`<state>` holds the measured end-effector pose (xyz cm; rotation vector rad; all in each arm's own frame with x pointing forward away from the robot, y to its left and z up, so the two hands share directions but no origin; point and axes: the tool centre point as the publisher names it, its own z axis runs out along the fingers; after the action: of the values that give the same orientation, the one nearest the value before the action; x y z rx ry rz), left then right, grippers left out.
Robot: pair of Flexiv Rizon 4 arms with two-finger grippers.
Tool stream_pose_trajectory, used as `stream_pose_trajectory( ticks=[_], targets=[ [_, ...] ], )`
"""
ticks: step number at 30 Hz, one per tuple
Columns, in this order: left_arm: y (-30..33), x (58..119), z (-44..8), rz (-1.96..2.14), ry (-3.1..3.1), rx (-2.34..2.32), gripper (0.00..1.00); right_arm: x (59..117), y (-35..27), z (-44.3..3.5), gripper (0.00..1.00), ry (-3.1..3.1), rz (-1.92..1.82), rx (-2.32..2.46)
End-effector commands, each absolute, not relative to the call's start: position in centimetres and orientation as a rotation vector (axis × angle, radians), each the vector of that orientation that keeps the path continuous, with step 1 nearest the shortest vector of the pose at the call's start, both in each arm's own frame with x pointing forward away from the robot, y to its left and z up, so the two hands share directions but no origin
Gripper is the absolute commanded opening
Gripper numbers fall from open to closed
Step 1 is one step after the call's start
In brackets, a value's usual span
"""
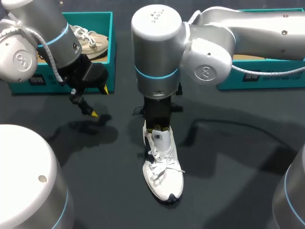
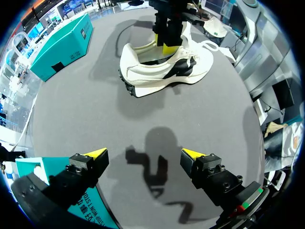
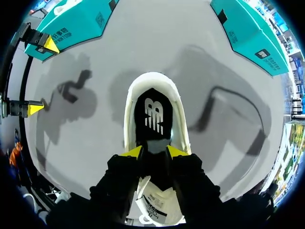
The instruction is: Take the shoe out of the shoebox, open the shoe tongue, remove and reinsert the insole, then place the shoe into the shoebox
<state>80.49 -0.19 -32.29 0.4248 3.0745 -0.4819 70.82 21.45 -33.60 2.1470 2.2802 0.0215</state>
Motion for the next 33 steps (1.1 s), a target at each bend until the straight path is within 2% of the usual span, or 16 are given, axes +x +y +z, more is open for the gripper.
stream_pose_trajectory(
  ticks=[1,18,20,28,33],
  targets=[
    [-0.2,80.5,-32.3,-0.478,3.074,0.426,1.0,70.7,20.5,-34.1,0.33,2.31,0.04,2.152],
    [-0.2,80.5,-32.3,-0.478,3.074,0.426,1.0,69.6,20.7,-33.5,0.5,2.359,-0.044,2.097],
    [-0.2,80.5,-32.3,-0.478,3.074,0.426,1.0,69.5,20.8,-33.5,0.55,2.368,-0.051,2.092],
    [-0.2,80.5,-32.3,-0.478,3.074,0.426,1.0,69.1,20.8,-33.9,0.97,2.383,-0.069,2.091],
    [-0.2,80.5,-32.3,-0.478,3.074,0.426,1.0,68.8,21.1,-33.6,1.0,2.344,-0.078,2.094]
  ],
)
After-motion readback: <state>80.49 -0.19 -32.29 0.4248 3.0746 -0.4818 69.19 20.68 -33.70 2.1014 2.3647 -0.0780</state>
